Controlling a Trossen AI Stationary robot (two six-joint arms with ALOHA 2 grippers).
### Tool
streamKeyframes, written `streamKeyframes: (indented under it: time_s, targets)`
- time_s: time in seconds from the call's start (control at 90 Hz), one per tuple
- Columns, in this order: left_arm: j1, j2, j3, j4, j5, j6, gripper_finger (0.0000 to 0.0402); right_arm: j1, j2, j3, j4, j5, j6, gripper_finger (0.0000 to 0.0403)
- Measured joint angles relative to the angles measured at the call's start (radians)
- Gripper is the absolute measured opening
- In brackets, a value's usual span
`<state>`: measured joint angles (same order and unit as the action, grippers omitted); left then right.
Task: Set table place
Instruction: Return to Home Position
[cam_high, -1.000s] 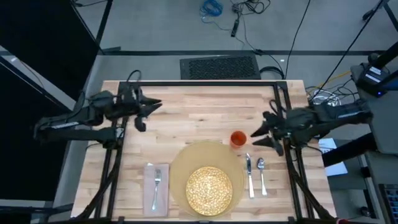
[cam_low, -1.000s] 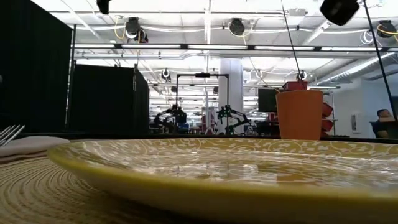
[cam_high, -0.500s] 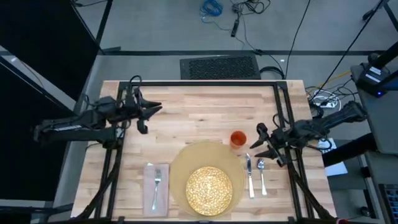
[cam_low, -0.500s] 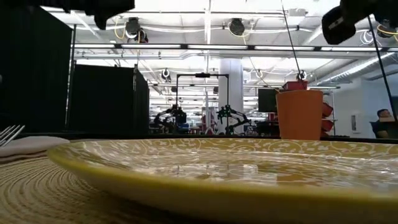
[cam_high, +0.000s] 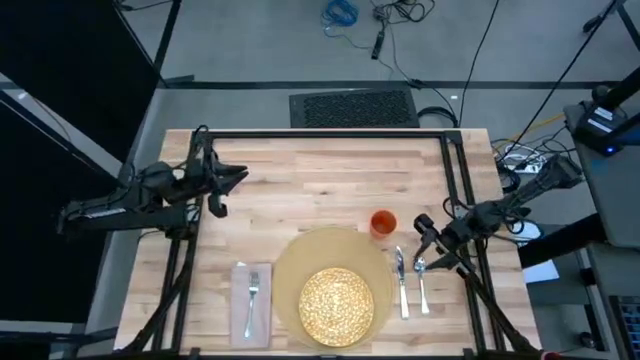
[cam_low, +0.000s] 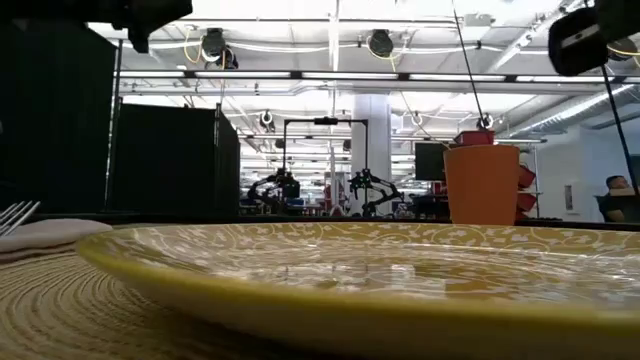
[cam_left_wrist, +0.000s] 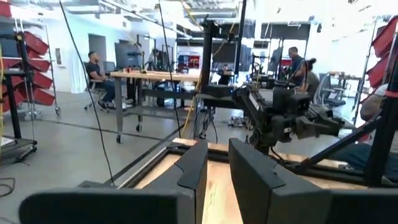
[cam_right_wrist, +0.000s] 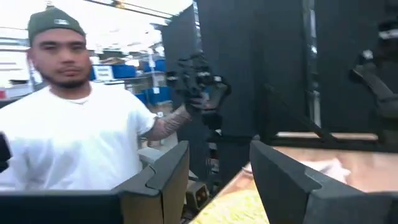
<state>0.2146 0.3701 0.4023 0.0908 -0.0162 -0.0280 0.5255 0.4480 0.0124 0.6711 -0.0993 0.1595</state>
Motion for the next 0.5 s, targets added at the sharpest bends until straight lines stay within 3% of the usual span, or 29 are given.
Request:
streamKeyframes:
  time_s: [0.111,0.289,0.5]
  targets:
    - [0.0,-0.029,-0.039,-0.022,0.0,0.0,0.0051,0.04,0.007,0.0,-0.035,0.011,-0.02,0.0155]
    - [0.0,-0.115,-0.108,-0.019,0.001,-0.013,0.0051,0.076,0.012,0.001,-0.09,0.142,-0.025,0.0155]
    - [-0.001,-0.265,-0.165,-0.039,0.011,-0.039,0.0051,0.079,0.012,0.001,-0.107,0.15,-0.026,0.0155]
